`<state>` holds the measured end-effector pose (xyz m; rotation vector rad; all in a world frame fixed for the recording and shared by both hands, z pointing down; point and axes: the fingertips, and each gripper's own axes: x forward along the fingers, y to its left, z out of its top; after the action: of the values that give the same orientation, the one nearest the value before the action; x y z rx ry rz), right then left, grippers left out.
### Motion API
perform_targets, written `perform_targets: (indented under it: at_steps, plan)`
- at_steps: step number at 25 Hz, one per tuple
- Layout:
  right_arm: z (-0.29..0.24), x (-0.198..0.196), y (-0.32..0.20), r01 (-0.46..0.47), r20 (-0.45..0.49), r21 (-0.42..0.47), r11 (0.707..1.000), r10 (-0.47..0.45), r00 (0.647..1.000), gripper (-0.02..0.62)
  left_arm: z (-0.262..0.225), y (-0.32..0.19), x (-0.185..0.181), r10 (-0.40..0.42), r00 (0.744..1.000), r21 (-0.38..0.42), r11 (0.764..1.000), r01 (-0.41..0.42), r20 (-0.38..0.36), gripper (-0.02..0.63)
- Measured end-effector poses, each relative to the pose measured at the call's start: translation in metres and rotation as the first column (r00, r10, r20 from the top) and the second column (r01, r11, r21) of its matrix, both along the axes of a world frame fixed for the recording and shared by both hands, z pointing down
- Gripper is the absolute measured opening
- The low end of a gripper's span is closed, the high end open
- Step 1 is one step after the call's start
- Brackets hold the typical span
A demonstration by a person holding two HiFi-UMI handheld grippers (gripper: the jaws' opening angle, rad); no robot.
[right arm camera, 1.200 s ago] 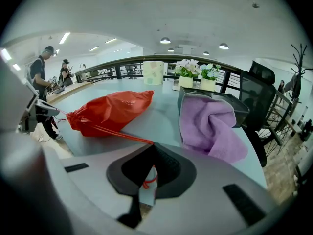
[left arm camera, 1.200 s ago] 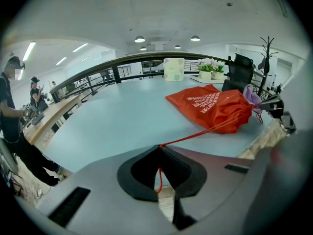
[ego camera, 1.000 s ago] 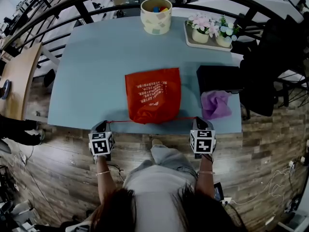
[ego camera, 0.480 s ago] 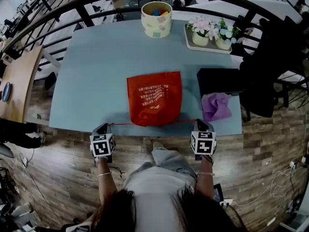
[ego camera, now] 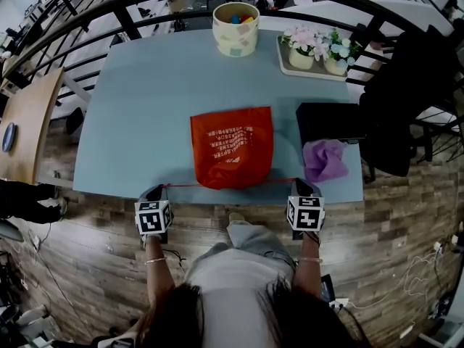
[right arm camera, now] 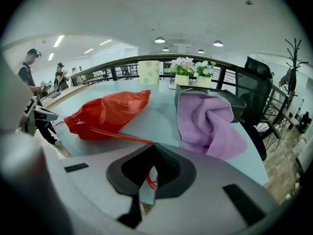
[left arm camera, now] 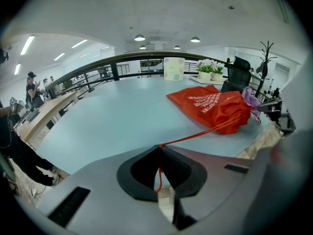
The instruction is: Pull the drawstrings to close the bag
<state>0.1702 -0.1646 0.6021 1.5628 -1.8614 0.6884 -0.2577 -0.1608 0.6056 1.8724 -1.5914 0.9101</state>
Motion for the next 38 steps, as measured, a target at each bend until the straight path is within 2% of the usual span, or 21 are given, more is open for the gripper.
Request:
perform_targets:
  at_steps: [5, 11, 16, 20, 24, 26, 30, 38]
  plan:
    - [0.0, -0.008, 0.0, 0.051, -0.023, 0.008, 0.999, -0.051, 0.998, 0.024, 0.0, 0.004, 0.011, 0.086, 0.996, -0.006, 0.996, -0.086, -0.03, 0.018]
    - [0.003, -0.013, 0.004, 0.06, -0.01, 0.006, 0.998, -0.06, 0.998, 0.025, 0.004, 0.011, 0.021, 0.133, 0.99, -0.01, 0.991, -0.133, -0.045, 0.02]
    - [0.015, -0.016, 0.012, 0.09, -0.03, -0.032, 0.995, -0.091, 0.995, 0.026, 0.008, 0.014, 0.03, 0.176, 0.983, -0.017, 0.984, -0.177, -0.059, 0.026]
    - [0.019, -0.019, 0.017, 0.095, -0.018, -0.053, 0.994, -0.096, 0.995, 0.026, 0.011, 0.019, 0.035, 0.21, 0.976, -0.044, 0.976, -0.212, -0.062, 0.115]
    - [0.021, -0.02, 0.022, 0.1, -0.017, -0.07, 0.993, -0.101, 0.995, 0.037, 0.012, 0.025, 0.036, 0.226, 0.972, -0.051, 0.972, -0.229, -0.069, 0.137]
    - [0.022, -0.022, 0.024, 0.105, -0.007, -0.078, 0.991, -0.106, 0.994, 0.092, 0.013, 0.028, 0.036, 0.234, 0.97, -0.06, 0.969, -0.238, -0.069, 0.148]
    - [0.021, -0.021, 0.03, 0.101, -0.008, -0.074, 0.992, -0.102, 0.995, 0.101, 0.012, 0.032, 0.037, 0.242, 0.968, -0.06, 0.967, -0.247, -0.072, 0.183]
    - [0.015, -0.023, 0.044, 0.096, -0.021, -0.063, 0.993, -0.098, 0.995, 0.107, 0.005, 0.043, 0.041, 0.259, 0.96, -0.047, 0.963, -0.266, -0.107, 0.199]
